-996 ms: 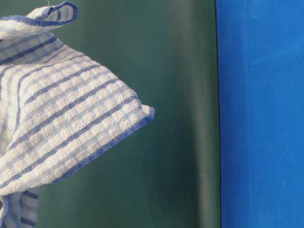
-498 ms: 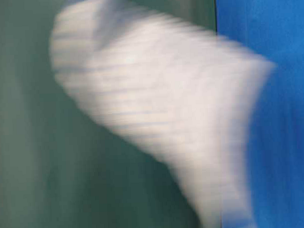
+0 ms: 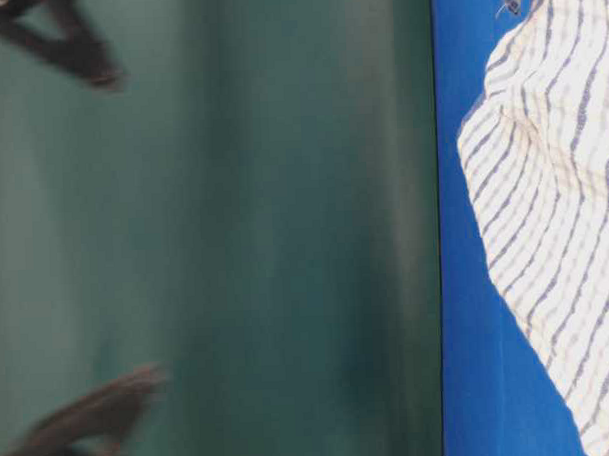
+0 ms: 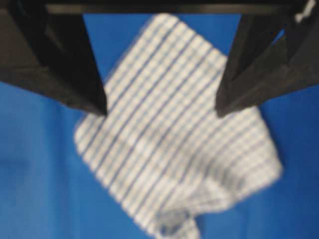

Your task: Lift the towel with both arms.

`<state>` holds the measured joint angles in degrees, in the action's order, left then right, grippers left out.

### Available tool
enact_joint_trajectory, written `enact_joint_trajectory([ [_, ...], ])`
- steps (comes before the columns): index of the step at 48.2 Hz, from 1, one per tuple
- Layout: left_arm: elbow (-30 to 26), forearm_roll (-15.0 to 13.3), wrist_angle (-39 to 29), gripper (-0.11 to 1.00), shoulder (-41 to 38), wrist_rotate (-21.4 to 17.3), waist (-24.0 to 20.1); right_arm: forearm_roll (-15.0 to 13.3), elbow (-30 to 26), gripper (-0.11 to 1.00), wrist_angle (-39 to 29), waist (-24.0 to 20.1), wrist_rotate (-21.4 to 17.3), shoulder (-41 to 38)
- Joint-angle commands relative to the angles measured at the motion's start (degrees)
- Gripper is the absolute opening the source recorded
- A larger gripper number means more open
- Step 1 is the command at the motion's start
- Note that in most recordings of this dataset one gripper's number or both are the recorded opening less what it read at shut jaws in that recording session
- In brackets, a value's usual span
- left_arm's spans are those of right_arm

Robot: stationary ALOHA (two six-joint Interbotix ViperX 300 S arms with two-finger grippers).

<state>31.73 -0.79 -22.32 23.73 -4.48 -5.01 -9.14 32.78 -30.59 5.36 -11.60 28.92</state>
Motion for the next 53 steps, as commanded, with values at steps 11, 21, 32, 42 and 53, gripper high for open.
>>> enact_joint_trajectory([
  [11,7.38,-0.18,13.97,0.82,-8.70,-0.18,0.62,0.00,9.93,0.66,6.42,-0.35,-2.55,-2.37],
  [21,8.35,-0.18,19.95,0.82,-17.58,-0.62,0.79,0.00,12.92,0.66,8.96,-0.35,-2.64,-8.35],
  [32,8.17,-0.18,24.52,0.82,-25.05,-0.79,1.05,0.09,14.94,0.66,11.51,-0.35,-2.64,-15.29],
  [42,8.61,-0.18,27.69,0.82,-29.71,-0.70,1.05,0.09,16.79,0.66,14.33,-0.35,-2.64,-20.83],
  [53,8.79,-0.18,29.36,0.82,-33.13,-0.70,1.05,0.18,17.67,0.66,17.40,-0.35,-2.72,-24.70],
])
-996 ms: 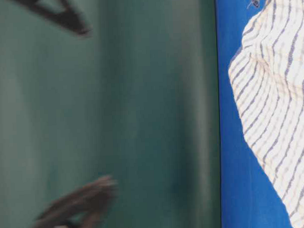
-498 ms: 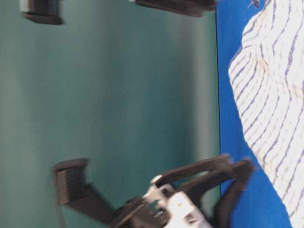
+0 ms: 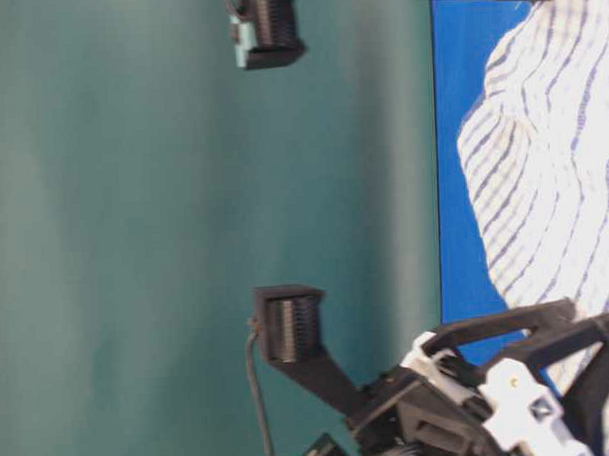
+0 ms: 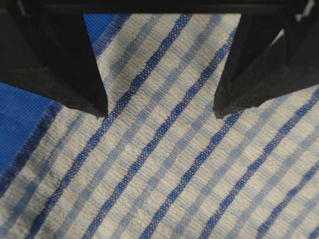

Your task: Lift the towel with both arms.

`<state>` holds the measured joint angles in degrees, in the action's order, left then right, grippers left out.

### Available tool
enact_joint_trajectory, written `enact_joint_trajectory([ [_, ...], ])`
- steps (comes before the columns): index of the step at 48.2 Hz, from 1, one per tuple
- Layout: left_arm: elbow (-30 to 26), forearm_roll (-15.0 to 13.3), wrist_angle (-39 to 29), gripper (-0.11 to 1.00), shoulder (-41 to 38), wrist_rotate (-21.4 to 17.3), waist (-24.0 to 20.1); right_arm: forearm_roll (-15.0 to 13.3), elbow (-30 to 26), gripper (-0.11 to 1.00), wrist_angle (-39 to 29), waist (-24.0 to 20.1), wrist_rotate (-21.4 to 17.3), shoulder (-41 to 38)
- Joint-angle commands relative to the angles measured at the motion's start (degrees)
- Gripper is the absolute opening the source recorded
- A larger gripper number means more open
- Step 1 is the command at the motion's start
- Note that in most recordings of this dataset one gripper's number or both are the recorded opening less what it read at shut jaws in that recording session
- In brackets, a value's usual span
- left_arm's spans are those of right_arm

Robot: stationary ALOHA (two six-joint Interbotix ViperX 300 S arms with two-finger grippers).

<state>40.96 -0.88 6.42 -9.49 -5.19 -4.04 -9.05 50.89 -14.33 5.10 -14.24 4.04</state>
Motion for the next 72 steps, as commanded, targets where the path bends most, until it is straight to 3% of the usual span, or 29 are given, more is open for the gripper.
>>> enact_joint_trajectory([
  [1,-0.44,-0.09,0.62,0.82,-0.18,0.09,0.09,0.09,-0.35,0.66,1.23,-0.09,-0.09,-0.09],
  [19,-0.35,-0.09,0.26,0.82,-0.97,0.09,0.09,0.09,-0.09,0.66,1.93,-0.09,-0.09,-1.14],
  [26,-0.35,-0.09,-0.70,0.75,-0.97,0.00,0.26,0.09,-0.09,0.65,1.93,-0.09,-0.09,-1.14],
  [29,-0.26,-0.09,-1.41,0.66,-0.97,0.00,0.18,0.09,-0.09,0.63,2.02,-0.09,-0.09,-1.14],
  [32,-0.26,-0.18,-2.20,0.49,-0.88,0.00,0.26,0.00,-0.18,0.56,1.93,-0.09,0.09,-1.14],
  [38,-0.26,-0.09,-3.43,0.15,-0.88,0.00,0.18,0.00,-0.18,0.19,2.02,-0.09,0.09,-1.14],
  [42,-0.35,-0.09,-3.87,0.02,-0.88,0.09,0.26,0.09,-0.26,0.01,2.20,-0.09,0.00,-1.14],
  [55,-1.05,-0.18,-8.88,0.02,2.64,0.44,0.00,0.44,-1.76,0.01,2.37,-0.09,-0.09,1.67],
  [72,-3.78,-0.09,-20.48,0.02,18.11,0.53,-0.53,0.53,-6.59,0.01,-5.54,-0.09,0.09,14.77],
])
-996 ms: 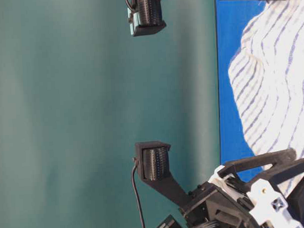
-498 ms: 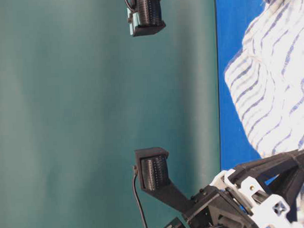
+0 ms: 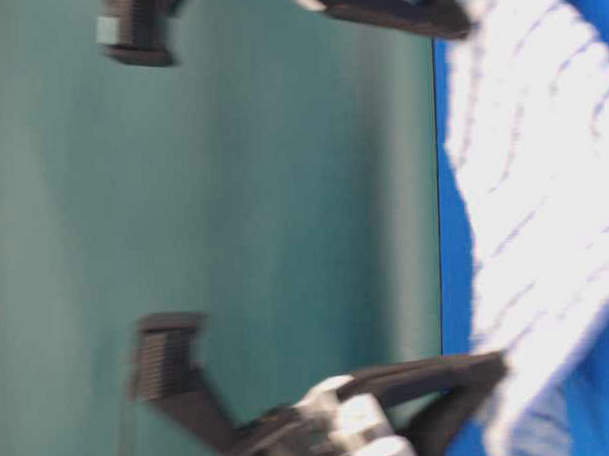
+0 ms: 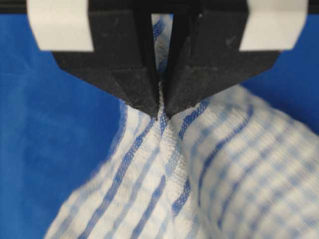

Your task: Lift the towel with both arms.

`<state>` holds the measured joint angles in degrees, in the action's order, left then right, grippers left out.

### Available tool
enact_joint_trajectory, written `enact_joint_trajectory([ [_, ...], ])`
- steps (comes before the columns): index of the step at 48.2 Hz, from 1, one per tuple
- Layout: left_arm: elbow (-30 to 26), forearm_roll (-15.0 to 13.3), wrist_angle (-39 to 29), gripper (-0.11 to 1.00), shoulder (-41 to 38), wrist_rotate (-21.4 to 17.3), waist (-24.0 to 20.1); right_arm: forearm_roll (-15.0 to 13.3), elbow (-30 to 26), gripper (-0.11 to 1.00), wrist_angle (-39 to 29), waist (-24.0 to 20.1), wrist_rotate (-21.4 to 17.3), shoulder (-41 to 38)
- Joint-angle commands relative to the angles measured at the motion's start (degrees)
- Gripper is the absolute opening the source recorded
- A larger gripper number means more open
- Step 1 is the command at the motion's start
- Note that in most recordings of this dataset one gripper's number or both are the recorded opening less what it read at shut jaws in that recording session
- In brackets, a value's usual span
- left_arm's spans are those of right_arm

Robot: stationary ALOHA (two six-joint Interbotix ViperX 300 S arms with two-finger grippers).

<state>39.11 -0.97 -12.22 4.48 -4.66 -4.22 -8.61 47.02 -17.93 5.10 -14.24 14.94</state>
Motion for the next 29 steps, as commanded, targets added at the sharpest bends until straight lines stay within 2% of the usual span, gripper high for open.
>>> enact_joint_trajectory([
  [1,-2.20,0.00,-2.29,0.02,4.83,0.00,-0.35,0.09,-3.16,0.01,-2.55,-0.09,0.09,4.57],
  [12,-6.42,0.00,-10.46,0.02,12.48,-0.09,-1.23,-0.26,-9.84,0.01,-9.93,-0.09,0.88,10.11],
  [29,-15.29,0.00,-21.01,0.02,20.65,-0.44,-3.69,-3.25,-23.64,0.01,-18.90,-0.09,2.46,12.74],
])
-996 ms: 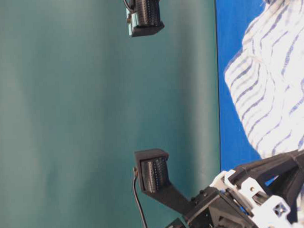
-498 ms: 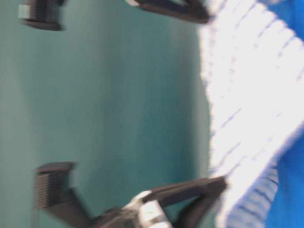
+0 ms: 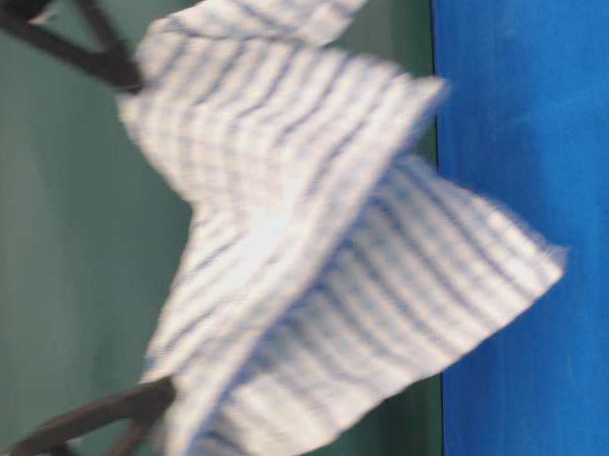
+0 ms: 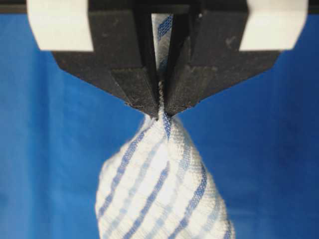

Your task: Lift the towel with both arms.

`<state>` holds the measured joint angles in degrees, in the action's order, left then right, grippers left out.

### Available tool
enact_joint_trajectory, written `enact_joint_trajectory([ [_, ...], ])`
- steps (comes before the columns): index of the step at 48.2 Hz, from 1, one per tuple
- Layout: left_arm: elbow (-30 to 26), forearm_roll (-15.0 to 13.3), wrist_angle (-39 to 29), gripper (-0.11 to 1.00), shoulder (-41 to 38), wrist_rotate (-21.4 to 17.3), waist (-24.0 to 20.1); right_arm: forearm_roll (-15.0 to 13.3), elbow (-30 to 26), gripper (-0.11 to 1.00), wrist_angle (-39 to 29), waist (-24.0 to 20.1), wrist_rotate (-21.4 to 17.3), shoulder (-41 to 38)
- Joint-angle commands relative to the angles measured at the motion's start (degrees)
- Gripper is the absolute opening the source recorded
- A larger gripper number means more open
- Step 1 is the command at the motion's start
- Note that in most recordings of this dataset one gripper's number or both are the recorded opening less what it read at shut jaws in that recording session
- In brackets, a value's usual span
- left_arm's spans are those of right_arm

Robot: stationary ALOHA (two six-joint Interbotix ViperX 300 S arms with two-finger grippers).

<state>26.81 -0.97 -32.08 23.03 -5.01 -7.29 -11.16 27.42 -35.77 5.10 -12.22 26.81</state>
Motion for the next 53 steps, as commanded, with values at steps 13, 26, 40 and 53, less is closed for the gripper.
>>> enact_joint_trajectory([
  [13,-10.28,0.18,-8.88,0.02,4.83,-2.37,-1.23,-1.14,-13.01,0.01,-2.99,-0.09,3.34,0.79],
  [26,-12.92,0.18,-11.25,0.02,5.10,-2.99,-1.23,-1.05,-15.73,0.01,-2.99,-0.09,4.48,0.26],
  [40,-12.66,0.26,-10.02,0.04,5.45,-6.94,-1.23,-1.14,-15.82,0.02,-2.90,0.26,5.62,0.09],
  [53,-11.43,0.26,-7.12,0.74,7.21,-5.89,-1.23,-1.14,-15.73,0.27,-3.16,0.35,5.62,-0.62],
])
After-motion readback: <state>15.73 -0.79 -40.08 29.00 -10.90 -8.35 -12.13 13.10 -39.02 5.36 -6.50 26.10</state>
